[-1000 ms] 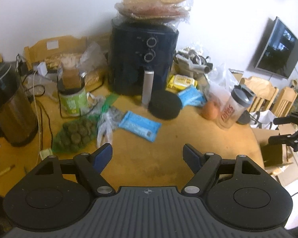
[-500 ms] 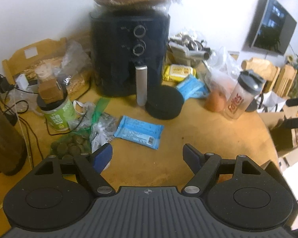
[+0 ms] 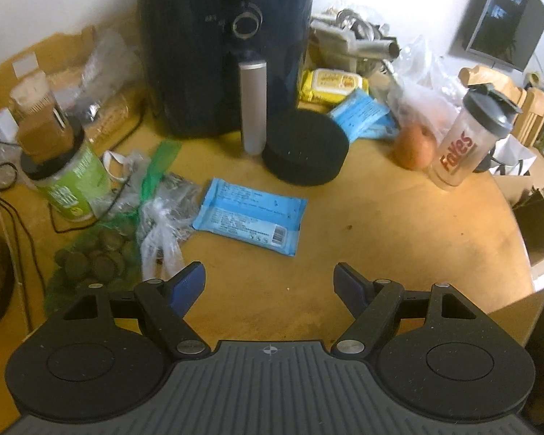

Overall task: Organize soft objects
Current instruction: 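Reach the left gripper to the blue wet-wipe packet and close on it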

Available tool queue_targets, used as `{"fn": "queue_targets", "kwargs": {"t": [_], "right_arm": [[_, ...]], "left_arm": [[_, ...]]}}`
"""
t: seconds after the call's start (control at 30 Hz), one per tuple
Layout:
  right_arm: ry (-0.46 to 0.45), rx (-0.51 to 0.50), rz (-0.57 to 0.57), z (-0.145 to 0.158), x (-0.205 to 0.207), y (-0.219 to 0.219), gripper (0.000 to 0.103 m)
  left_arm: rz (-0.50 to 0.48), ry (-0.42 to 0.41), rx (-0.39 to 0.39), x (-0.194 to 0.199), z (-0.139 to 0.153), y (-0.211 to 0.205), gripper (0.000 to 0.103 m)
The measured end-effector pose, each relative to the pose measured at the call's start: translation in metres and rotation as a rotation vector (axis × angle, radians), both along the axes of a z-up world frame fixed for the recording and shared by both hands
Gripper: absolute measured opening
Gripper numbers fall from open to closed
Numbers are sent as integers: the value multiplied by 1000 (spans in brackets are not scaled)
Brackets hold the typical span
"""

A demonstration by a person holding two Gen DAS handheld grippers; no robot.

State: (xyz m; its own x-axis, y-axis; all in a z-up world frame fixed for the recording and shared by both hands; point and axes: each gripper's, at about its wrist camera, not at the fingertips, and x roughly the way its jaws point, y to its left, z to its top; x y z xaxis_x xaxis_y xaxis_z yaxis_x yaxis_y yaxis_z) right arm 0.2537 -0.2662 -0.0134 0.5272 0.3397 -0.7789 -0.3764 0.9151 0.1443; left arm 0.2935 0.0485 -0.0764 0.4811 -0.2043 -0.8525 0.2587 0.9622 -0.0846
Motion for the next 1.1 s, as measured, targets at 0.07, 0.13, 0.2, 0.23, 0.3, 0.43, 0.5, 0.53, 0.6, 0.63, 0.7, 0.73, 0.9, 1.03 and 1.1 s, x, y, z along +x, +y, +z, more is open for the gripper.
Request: {"fn": "queue_targets", "kwargs": {"t": [0.07,0.13,0.2,0.23,0.3,0.43,0.5,0.53,0.6,0.63,0.7,0.73,0.9,1.03,1.1], "right_arm": [[6,-1,-3,-1,-2,0,103],[14,-2,2,-2,-5,0,103],[16,-17,4,-2,-8,-1,103],[16,-26,2,-2,-9,-2,103],[15,-36,-11,-2,-12,-5,103],[28,-26,-48,-2,-17,-13,103],[32,-29,-61,-3,-18,-16,103],[33,-31,-67,-3,-20,-17,103],[37,-33,-81,-3,-22,-20,103],[39,-33,-86,-3,-23,-21,103],[44,-35,-98,-4,-25,-23,103],[47,-37,-103,-5,-25,-24,103],[63,-41,-121,-10,-26,-25,103],[67,-44,-126,-11,-27,-25,103],[70,-43,-131,-11,-27,-26,103]], "left_arm": [[10,28,-13,9,-11,1,78],[28,46,-29,17,-22,3,78],[52,67,-43,25,-32,6,78],[67,82,-46,29,-38,7,78],[87,106,-73,37,-48,10,78],[124,145,-120,53,-69,12,78],[151,160,-143,62,-79,14,78],[164,164,-153,67,-84,14,78],[191,176,-161,76,-93,14,78],[205,181,-164,80,-97,13,78],[235,192,-178,89,-103,14,78],[251,197,-186,93,-106,14,78],[303,201,-187,113,-114,8,78],[317,190,-144,125,-117,-2,78],[308,172,-108,130,-117,-11,78]]}}
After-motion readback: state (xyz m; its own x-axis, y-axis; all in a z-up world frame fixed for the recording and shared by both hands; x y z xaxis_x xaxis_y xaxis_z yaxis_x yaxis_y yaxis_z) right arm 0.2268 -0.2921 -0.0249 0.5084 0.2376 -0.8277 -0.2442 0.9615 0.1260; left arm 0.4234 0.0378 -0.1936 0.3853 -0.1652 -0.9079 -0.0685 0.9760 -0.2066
